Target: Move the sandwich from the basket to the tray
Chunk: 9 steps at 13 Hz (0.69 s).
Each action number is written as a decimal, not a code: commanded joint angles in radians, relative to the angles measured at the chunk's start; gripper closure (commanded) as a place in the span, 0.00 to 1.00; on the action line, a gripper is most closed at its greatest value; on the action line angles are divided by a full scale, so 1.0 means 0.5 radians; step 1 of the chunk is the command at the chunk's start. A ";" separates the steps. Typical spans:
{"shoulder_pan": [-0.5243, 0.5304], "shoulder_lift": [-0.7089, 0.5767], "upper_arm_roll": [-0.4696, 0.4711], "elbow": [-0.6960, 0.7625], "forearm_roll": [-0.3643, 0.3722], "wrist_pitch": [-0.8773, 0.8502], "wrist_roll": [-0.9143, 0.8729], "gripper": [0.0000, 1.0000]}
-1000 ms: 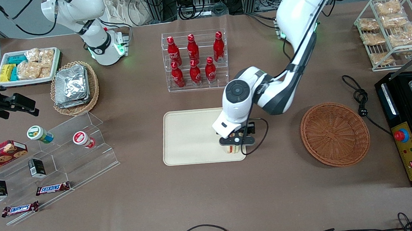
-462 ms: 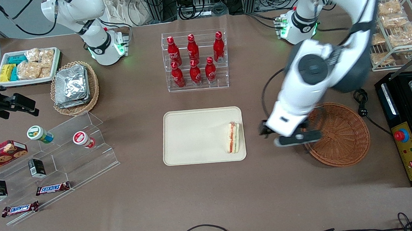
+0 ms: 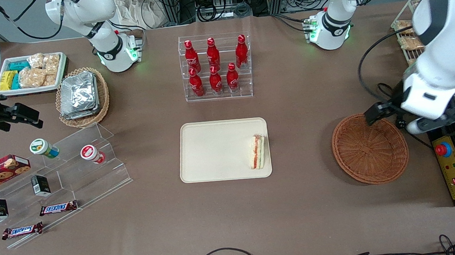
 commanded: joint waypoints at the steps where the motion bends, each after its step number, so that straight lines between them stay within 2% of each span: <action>1: 0.173 -0.192 -0.087 -0.172 -0.040 -0.058 0.215 0.00; 9: 0.186 -0.248 -0.084 -0.163 -0.010 -0.138 0.328 0.00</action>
